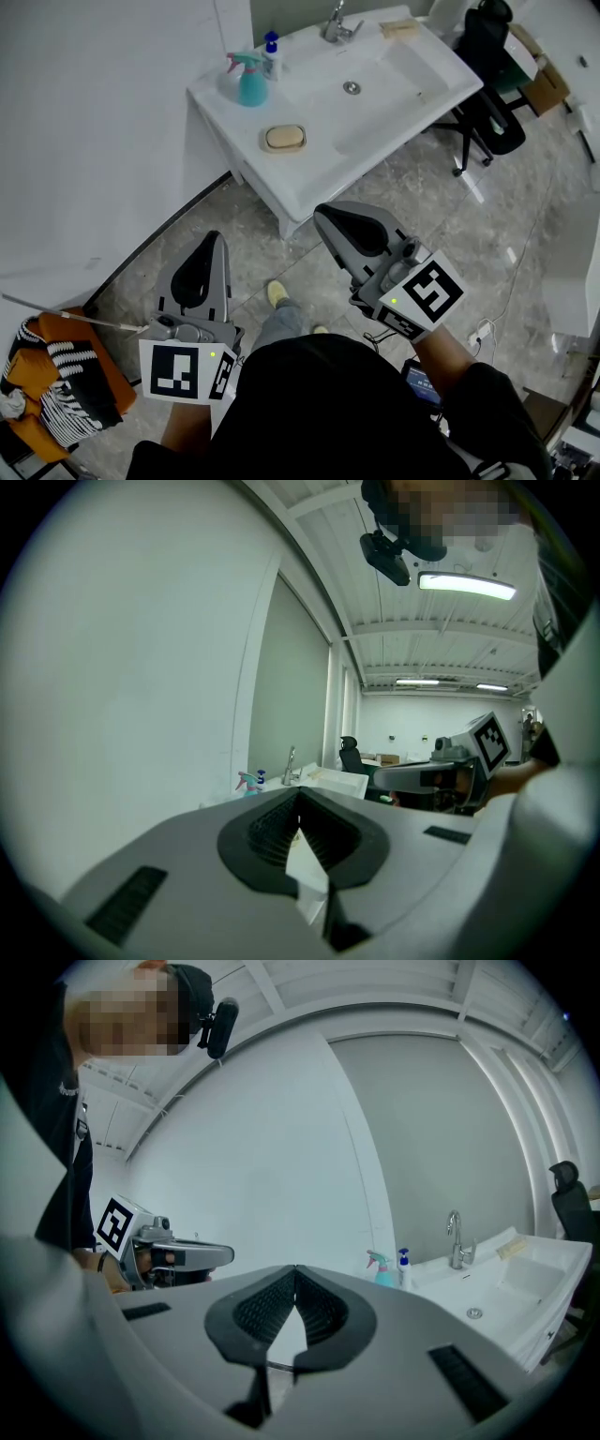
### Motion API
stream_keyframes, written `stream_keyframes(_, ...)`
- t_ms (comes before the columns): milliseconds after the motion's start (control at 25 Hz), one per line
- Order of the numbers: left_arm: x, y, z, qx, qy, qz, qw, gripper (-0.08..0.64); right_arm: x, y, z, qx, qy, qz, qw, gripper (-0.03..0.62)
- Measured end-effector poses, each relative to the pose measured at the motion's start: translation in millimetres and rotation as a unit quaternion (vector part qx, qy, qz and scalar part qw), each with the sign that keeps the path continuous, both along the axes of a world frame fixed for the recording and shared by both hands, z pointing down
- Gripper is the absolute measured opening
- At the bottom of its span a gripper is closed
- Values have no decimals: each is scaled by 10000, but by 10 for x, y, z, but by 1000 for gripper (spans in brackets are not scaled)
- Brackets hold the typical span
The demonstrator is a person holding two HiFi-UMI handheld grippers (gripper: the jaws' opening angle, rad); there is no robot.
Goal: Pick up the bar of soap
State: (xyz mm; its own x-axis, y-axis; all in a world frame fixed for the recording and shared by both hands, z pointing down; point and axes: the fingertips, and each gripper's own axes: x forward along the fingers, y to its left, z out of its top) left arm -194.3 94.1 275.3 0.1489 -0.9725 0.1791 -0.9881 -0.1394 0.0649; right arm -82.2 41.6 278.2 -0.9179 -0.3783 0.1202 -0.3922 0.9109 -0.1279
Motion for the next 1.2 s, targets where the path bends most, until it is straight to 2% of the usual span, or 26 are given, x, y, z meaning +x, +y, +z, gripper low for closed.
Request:
stream_keyframes(360,-288,-175,10,118,14,141,9998,6,-241,-101,-62,137,83,154,9998,8)
stream_keyframes(640,-449,-173,27,163,92,100,9998,6,-361,-63,-55,188,196,150,9995,8)
stream_keyframes(800,-475,-168,42,171,165,115,9997,6,-380,-45,-97,311,281,147,9990,8)
stream_keyframes(1200,-460,-237,11,212,72,153,9996,6,-300,-158,-146,447,229,284,9983,8)
